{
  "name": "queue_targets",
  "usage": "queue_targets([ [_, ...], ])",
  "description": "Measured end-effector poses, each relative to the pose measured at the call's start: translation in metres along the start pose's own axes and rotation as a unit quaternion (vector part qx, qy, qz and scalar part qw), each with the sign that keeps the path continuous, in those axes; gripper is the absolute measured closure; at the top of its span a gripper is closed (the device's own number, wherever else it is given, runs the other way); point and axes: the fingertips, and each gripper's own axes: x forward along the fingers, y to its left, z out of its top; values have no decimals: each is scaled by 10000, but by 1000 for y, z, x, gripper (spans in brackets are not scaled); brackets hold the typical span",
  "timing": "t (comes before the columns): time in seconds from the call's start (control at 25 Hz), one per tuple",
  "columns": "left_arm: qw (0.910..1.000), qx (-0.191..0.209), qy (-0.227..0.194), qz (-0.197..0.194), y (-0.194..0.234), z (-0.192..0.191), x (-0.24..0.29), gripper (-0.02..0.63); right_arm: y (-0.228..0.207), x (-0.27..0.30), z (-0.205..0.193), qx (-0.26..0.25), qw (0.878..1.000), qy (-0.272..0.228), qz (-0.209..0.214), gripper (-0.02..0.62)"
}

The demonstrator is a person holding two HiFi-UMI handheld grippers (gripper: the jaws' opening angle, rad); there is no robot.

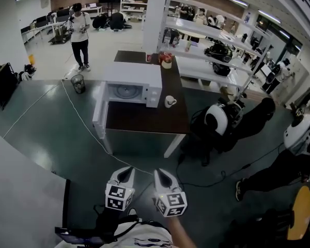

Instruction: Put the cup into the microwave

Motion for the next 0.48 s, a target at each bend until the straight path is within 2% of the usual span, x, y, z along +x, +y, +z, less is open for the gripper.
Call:
queue_targets([
  [0.32,9998,-124,142,-109,12,-6,13,606,-4,20,-5,12,9998,205,-81,594],
  [0.48,9997,-189,138,-16,21,-5,25,607,-12,37,-4,8,9997,229,-8,594],
])
